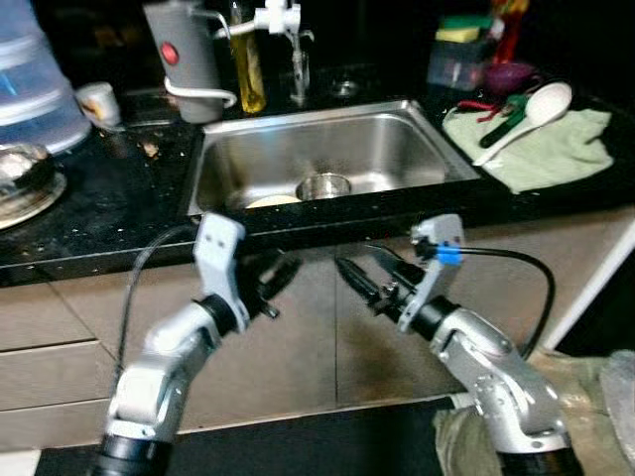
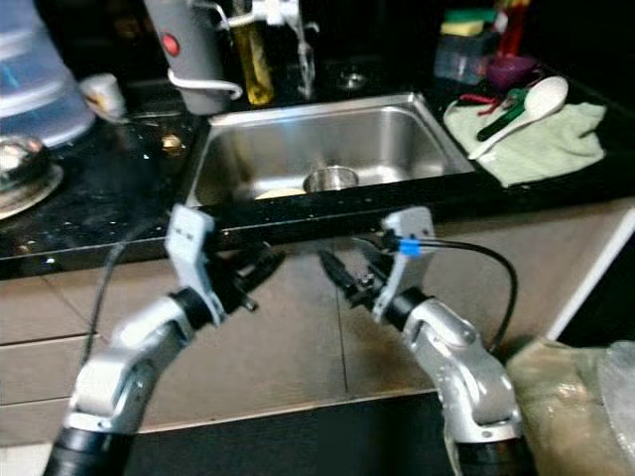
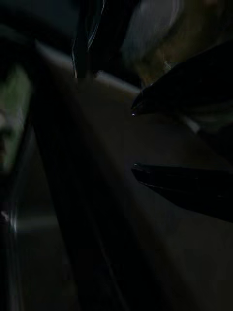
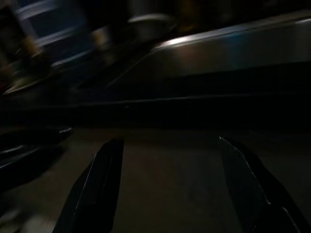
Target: Kitchen organization
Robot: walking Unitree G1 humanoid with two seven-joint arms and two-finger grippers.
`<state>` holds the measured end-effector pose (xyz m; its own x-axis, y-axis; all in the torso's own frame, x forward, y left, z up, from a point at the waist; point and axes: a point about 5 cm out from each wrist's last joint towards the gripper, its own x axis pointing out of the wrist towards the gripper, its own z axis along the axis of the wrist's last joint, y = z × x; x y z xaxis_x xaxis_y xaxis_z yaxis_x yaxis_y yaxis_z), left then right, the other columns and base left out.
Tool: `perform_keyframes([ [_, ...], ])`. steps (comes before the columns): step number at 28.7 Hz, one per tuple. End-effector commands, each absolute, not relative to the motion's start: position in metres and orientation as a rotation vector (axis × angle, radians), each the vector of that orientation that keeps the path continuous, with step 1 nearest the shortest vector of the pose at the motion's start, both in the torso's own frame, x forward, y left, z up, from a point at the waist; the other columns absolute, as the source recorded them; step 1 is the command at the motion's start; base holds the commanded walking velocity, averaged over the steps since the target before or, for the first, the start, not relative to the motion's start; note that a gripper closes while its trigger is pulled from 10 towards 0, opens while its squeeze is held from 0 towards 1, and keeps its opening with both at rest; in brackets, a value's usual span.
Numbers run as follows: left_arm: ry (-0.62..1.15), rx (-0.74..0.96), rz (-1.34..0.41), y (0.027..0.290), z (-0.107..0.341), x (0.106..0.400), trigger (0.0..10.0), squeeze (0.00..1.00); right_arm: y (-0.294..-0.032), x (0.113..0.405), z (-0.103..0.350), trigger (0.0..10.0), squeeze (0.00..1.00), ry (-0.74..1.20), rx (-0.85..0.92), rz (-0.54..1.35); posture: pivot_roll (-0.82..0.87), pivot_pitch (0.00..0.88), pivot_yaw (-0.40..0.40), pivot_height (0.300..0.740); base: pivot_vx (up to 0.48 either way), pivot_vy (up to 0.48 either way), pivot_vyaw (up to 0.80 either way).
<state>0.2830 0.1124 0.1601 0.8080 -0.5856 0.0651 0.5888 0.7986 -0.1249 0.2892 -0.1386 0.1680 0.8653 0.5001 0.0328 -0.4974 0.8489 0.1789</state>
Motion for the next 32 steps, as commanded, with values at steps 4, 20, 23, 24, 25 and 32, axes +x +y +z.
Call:
perform_keyframes([
  [4, 0.066, -0.024, -0.488, 0.125, 0.128, 0.264, 10.0, 0.0, -0.136, 0.284, 0.121, 10.0, 0.0, 0.153, 0.069, 0.469, -0.08, 0.0, 0.036, 0.74, 0.0, 0.0, 0.0],
  [20, 0.156, 0.023, -0.208, 0.147, 0.093, 0.256, 10.0, 0.0, -0.159, 0.29, 0.085, 10.0, 0.0, 0.272, -0.21, 0.354, -0.06, 0.0, 0.013, 0.74, 0.0, 0.0, 0.59],
  [23, 0.152, 0.034, -0.191, 0.148, 0.092, 0.258, 10.0, 0.0, -0.162, 0.292, 0.083, 10.0, 0.0, 0.269, -0.201, 0.323, -0.06, 0.0, 0.015, 0.74, 0.0, 0.0, 0.79],
  [24, 0.154, 0.035, -0.188, 0.148, 0.091, 0.258, 10.0, 0.0, -0.162, 0.293, 0.082, 10.0, 0.0, 0.27, -0.2, 0.321, -0.06, 0.0, 0.019, 0.74, 0.0, 0.0, 0.79],
  [25, 0.154, 0.036, -0.187, 0.148, 0.091, 0.258, 10.0, 0.0, -0.162, 0.293, 0.081, 10.0, 0.0, 0.27, -0.201, 0.322, -0.06, 0.0, 0.019, 0.74, 0.0, 0.0, 0.79],
  [32, 0.163, 0.033, -0.198, 0.148, 0.09, 0.259, 10.0, 0.0, -0.16, 0.294, 0.079, 10.0, 0.0, 0.271, -0.186, 0.322, -0.05, 0.0, 0.022, 0.74, 0.0, 0.0, 0.79],
])
